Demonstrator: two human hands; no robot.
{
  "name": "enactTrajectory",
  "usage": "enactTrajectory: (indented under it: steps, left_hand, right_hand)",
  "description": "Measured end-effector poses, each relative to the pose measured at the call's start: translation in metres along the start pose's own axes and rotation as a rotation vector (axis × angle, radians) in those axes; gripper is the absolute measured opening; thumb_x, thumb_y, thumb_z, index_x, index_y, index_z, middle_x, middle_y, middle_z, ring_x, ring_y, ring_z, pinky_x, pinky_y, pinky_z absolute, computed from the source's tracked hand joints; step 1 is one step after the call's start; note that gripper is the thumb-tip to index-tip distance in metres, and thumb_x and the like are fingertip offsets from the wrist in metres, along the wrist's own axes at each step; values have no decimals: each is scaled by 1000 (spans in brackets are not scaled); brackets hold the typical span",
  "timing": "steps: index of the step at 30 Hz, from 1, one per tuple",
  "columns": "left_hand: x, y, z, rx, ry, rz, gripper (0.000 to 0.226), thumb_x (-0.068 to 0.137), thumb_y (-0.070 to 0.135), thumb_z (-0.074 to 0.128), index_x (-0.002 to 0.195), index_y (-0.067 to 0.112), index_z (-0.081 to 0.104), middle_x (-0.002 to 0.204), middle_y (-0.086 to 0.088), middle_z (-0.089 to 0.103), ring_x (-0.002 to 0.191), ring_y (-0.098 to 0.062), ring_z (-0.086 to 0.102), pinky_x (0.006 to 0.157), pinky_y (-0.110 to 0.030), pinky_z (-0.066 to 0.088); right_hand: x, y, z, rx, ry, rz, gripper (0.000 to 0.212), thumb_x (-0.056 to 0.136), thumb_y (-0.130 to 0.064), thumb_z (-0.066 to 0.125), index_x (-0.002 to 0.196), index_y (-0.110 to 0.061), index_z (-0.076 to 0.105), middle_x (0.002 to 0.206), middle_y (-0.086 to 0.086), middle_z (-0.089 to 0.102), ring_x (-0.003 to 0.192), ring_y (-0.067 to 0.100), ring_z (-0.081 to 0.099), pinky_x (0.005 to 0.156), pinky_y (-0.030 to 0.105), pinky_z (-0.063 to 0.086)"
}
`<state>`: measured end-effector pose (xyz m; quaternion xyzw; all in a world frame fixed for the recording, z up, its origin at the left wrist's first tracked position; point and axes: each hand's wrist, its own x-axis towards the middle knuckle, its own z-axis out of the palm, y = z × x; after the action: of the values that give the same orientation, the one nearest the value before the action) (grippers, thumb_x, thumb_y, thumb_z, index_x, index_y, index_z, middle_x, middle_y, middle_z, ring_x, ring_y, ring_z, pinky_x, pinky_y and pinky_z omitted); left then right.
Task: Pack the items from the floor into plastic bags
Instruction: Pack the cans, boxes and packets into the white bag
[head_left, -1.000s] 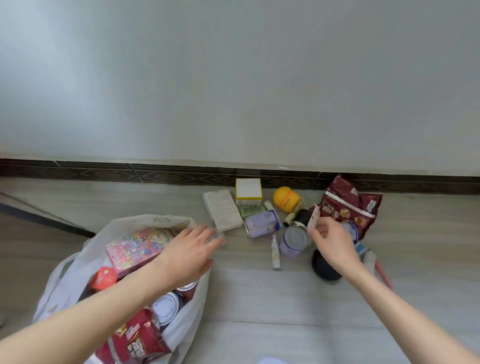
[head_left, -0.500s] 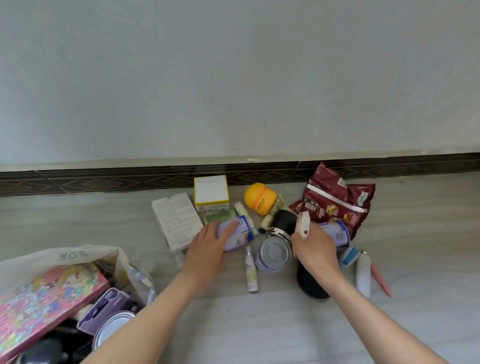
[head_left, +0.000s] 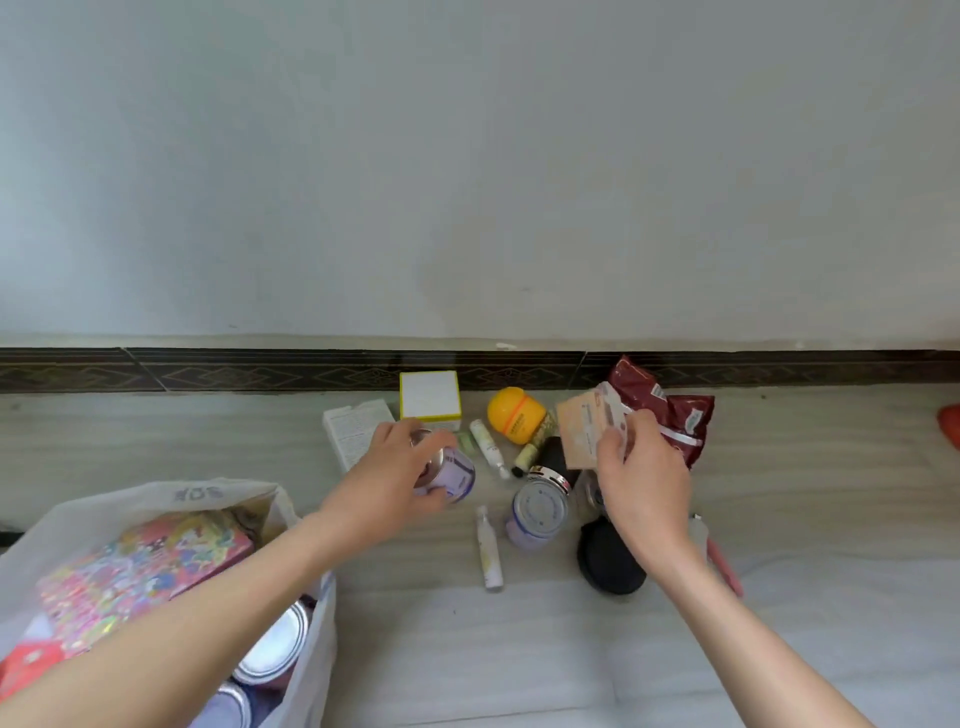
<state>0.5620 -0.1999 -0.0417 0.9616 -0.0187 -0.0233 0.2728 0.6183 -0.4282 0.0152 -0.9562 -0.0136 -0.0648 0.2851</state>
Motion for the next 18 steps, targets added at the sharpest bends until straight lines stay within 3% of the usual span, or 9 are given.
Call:
enactTrajectory:
  steps: [3,7,10,11,14,17,18]
  left_hand:
    - [-37,2,-50,-49,52,10,50,75,29,62,123,30,50,113,-3,44,101,-17,42,83,-9,31]
    - [-106,-8,-106,-71,214,-151,50,66,49,53,114,41,44,106,5,46,92,-9,47,80,-6,32]
    - [-162,-20,-129,-104,360,-299,47,65,49,57,110,37,52,101,7,51,91,1,49,79,2,28]
    - [-178,-25,-134,-108,405,-344,44,66,45,62,109,38,52,99,7,53,92,6,48,79,3,28]
    - [-222,-44,-144,-138,501,-494,41,73,26,73,107,37,53,97,6,57,91,6,50,75,1,30]
    - [-258,-58,-143,-209,580,-594,37,75,24,72,102,41,52,98,9,60,91,3,53,72,-7,36]
    - [-268,-62,-141,-264,629,-637,36,75,28,72,100,43,51,98,9,61,91,1,54,71,-10,38]
  right_hand:
    - [-26,-37,-5,195,-35,-67,9,93,-16,46,88,-10,51,77,6,58,70,27,50,60,32,28]
    - [-63,-87,8,449,-186,-39,8,90,-14,50,84,-14,55,80,3,65,81,25,63,72,37,49]
    - [-85,-117,22,608,-375,32,11,90,-9,50,80,-10,56,80,13,68,73,23,65,56,35,57]
    - [-91,-126,29,625,-424,45,12,89,-9,49,79,-9,56,80,15,68,72,23,66,51,31,57]
    - [-111,-147,51,564,-511,-10,16,85,-17,50,74,-5,54,72,12,66,71,29,64,59,40,55]
    - [-130,-160,70,451,-637,-82,22,86,-15,48,66,-6,46,63,6,51,68,25,48,56,32,35]
    - [-135,-161,76,445,-671,-102,23,86,-15,48,66,-4,45,63,8,50,67,23,47,57,34,35]
